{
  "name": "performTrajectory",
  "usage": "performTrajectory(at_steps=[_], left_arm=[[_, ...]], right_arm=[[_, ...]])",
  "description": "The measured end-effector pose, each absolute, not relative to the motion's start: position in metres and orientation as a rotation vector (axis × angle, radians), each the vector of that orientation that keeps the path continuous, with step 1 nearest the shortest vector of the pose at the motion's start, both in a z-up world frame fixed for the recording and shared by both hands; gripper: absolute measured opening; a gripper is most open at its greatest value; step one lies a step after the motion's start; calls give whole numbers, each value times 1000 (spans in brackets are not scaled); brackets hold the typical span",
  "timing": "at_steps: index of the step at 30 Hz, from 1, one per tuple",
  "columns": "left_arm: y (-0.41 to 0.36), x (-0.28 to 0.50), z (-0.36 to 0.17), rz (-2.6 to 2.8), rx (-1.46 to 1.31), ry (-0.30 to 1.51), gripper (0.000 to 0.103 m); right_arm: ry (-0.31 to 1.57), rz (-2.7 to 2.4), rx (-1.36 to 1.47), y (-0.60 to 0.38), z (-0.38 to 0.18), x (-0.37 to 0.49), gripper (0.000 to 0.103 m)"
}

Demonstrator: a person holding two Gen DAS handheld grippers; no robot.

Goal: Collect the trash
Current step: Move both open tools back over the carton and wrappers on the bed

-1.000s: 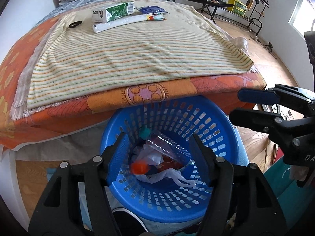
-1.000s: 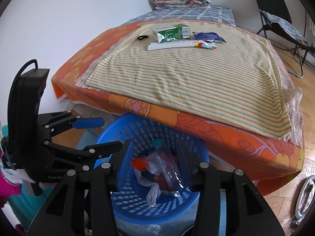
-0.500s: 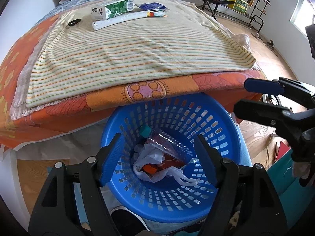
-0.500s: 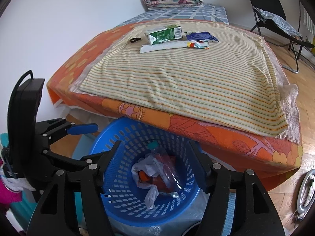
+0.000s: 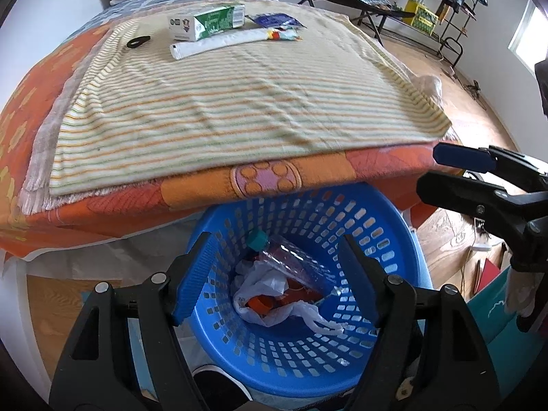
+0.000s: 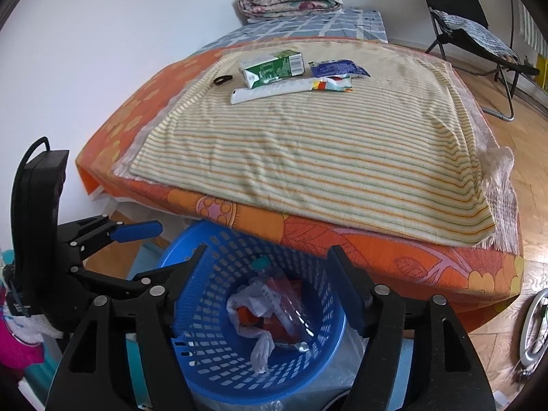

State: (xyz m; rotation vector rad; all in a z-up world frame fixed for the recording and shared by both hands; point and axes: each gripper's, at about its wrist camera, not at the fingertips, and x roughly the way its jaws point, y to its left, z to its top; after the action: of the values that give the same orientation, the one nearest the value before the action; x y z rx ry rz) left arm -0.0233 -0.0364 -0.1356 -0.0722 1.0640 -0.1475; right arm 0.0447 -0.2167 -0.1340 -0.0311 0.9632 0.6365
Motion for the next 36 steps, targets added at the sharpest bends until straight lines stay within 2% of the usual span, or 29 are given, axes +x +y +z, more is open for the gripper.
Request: performTrajectory(at_steps=[12,22,36], left_arm=[[-21,2,-112,-128,-118,1013,76],[7,37,-72,-84,-150,923,76],[58,99,-51,-12,-194,872,76]], right_arm=[[948,633,42,-220,-122,69,72],[885,648,86,-209,-94,101,72],[883,623,243,-196,-76,190,72]])
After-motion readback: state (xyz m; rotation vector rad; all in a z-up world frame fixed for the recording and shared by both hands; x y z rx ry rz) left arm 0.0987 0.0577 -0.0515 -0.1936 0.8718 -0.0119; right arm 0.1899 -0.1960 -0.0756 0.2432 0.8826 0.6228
